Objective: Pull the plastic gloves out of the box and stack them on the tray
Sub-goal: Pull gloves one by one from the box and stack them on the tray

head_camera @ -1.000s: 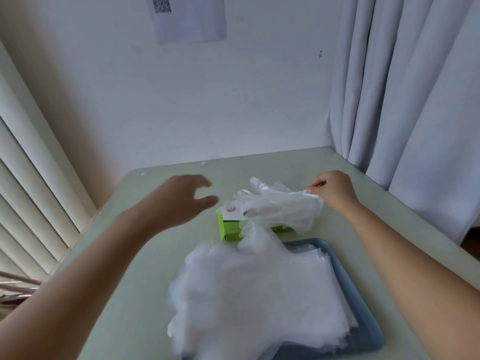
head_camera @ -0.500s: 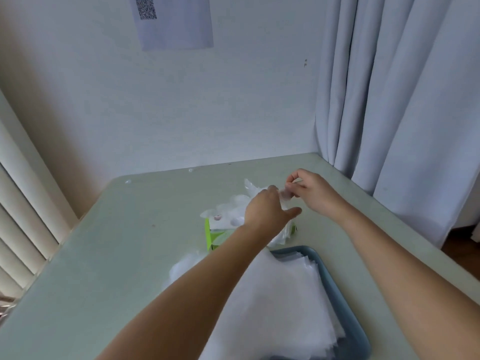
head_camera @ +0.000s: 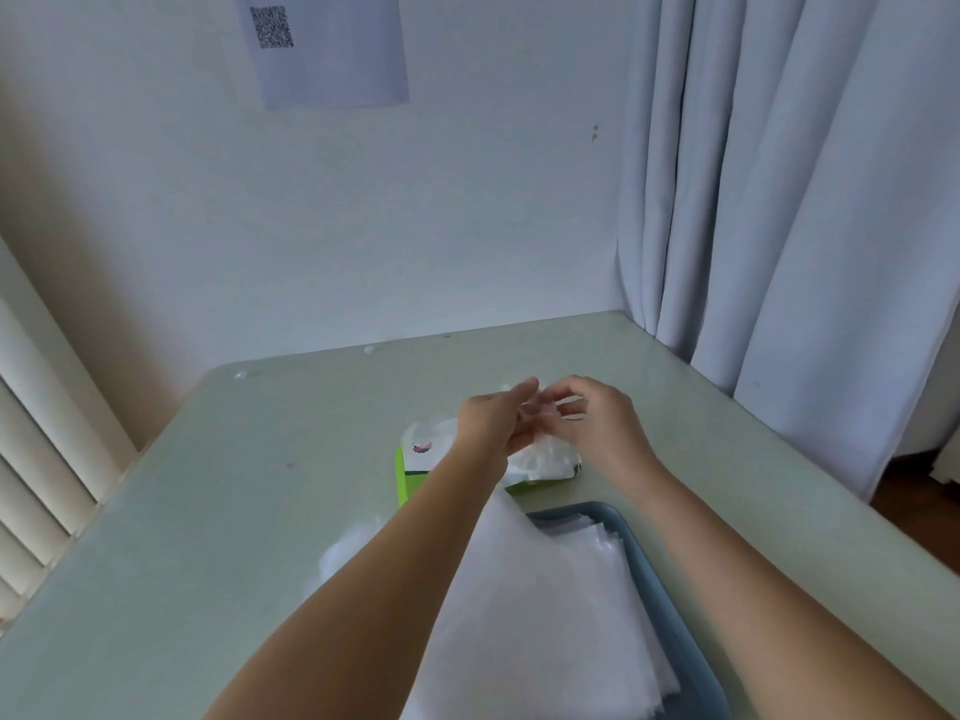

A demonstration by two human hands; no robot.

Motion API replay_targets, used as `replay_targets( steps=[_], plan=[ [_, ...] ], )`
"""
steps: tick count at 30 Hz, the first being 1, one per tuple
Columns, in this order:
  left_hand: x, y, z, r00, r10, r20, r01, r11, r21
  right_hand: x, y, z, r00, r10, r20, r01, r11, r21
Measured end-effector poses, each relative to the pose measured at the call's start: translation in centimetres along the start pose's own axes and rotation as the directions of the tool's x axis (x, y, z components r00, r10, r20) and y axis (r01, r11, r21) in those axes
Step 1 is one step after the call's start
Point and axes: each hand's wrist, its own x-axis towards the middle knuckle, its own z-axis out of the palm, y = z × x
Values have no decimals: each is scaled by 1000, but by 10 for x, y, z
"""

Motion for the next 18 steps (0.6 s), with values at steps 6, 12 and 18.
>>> replay_targets(
  steps=[6,12,18],
  plan=[
    [4,5,-17,1000,-3,-18,-1,983,-181,5,12,-2,992,40,-120,-28,995,100],
    [11,31,-53,975,118,-191,-183,910,-371,13,45,-6,956,205,-210,-188,977,97],
    [-5,76,-100,934,344,99,-211,751,-625,11,37,-9,937,225,-268,-250,966,-62]
  ],
)
